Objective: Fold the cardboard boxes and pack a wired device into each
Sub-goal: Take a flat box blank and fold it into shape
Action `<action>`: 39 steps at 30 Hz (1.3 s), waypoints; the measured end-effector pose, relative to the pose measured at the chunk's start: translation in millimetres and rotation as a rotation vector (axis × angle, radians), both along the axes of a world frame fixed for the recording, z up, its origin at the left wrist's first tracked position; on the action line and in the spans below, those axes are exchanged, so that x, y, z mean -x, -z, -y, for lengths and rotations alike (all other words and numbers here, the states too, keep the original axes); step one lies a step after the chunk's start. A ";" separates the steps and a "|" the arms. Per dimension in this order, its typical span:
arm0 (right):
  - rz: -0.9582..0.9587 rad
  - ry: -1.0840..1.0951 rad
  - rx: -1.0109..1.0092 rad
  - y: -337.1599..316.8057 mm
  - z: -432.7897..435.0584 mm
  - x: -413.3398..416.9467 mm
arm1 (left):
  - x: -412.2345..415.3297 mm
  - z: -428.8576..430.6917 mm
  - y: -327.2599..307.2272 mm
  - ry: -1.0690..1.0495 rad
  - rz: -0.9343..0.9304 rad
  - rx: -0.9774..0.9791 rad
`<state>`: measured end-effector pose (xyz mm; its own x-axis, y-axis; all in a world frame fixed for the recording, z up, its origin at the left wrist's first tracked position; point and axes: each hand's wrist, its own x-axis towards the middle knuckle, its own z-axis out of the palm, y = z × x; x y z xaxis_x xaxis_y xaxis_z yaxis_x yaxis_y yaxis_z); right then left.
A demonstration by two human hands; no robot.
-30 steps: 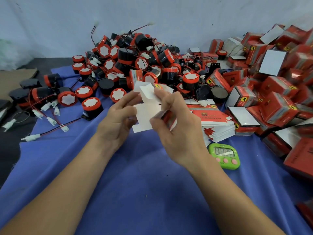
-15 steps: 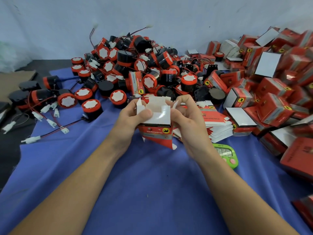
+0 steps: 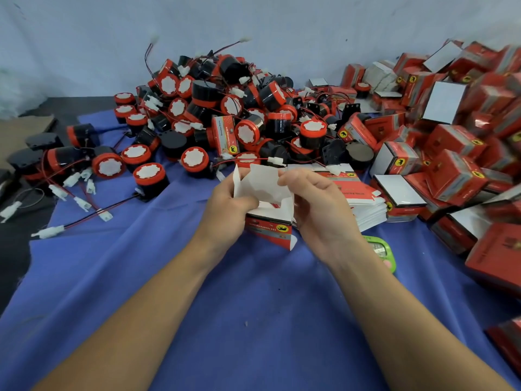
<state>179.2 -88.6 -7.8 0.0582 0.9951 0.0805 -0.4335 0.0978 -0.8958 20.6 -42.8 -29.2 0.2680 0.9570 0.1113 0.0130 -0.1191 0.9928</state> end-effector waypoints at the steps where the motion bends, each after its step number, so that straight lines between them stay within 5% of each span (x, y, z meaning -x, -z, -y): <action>1: 0.012 0.003 -0.010 0.1 0.5 1.0 | -1.3 1.5 -0.9 0.006 -0.016 -0.002; 5: 0.214 0.181 -0.068 0.5 -0.5 3.2 | -4.2 5.5 -4.4 -0.032 -0.027 -0.027; 11: -0.011 0.103 0.063 2.9 0.2 8.9 | -8.2 8.7 -1.2 -0.153 -0.015 -0.058; 19: 0.195 0.121 -0.002 4.7 -0.6 15.6 | -11.1 13.3 3.6 -0.151 -0.061 -0.166; 23: 0.124 0.052 0.000 3.2 -0.6 15.4 | -10.5 13.3 1.9 -0.142 -0.029 -0.133; 39: 0.313 0.598 0.047 12.5 -0.8 26.6 | -12.0 14.4 2.7 -0.081 -0.032 -0.135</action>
